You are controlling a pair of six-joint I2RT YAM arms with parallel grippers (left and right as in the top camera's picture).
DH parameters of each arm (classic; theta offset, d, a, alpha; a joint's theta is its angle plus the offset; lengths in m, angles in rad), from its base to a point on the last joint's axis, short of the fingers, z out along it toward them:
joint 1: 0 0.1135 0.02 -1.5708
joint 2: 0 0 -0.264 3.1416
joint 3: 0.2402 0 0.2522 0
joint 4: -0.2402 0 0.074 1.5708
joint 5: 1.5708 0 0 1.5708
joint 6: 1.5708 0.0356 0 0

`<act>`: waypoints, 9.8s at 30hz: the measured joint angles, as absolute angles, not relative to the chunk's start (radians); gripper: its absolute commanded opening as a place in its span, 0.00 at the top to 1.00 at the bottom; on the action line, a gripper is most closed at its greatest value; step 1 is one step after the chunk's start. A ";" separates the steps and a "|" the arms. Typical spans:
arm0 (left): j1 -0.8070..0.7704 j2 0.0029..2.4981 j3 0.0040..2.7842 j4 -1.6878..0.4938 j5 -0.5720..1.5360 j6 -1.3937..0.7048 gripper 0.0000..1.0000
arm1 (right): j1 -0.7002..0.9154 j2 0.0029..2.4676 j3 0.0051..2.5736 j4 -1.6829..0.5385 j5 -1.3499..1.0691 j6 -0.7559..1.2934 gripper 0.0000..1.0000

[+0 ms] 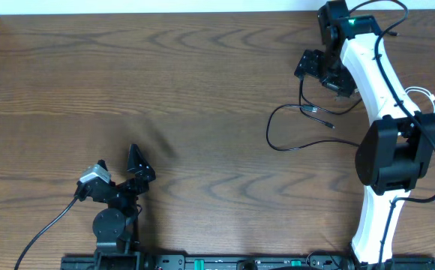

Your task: Untangle cables

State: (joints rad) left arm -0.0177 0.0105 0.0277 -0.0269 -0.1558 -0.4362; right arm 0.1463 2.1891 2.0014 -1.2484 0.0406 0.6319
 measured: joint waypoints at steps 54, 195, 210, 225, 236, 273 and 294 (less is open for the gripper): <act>-0.018 0.010 0.028 -0.027 -0.155 -0.436 0.01 | 0.044 1.554 1.996 -1.248 0.041 0.632 0.01; -0.018 0.011 0.028 -0.028 -0.152 -0.436 0.00 | -0.004 0.012 0.007 -0.063 -0.119 0.689 0.01; -0.018 0.011 0.028 -0.027 -0.152 -0.436 0.01 | -0.004 0.012 0.007 0.029 -0.120 0.660 0.01; -0.018 0.011 0.028 -0.028 -0.152 -0.436 0.01 | -0.004 0.011 0.007 -0.040 -0.157 -0.023 0.01; -0.018 0.011 0.028 -0.028 -0.152 -0.436 0.01 | -0.004 0.012 0.007 -0.056 -0.161 -0.088 0.01; -0.018 0.011 0.028 -0.028 -0.152 -0.436 0.01 | -0.004 0.012 0.007 -0.064 -0.070 0.042 0.01; -0.018 0.011 0.028 -0.028 -0.152 -0.436 0.01 | -0.004 0.012 0.007 -0.065 -0.070 0.042 0.01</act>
State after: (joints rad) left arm -0.0177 0.0109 0.0277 -0.0280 -0.1516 -0.4362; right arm -0.0040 0.0124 0.0067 -0.0647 -0.0704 0.0418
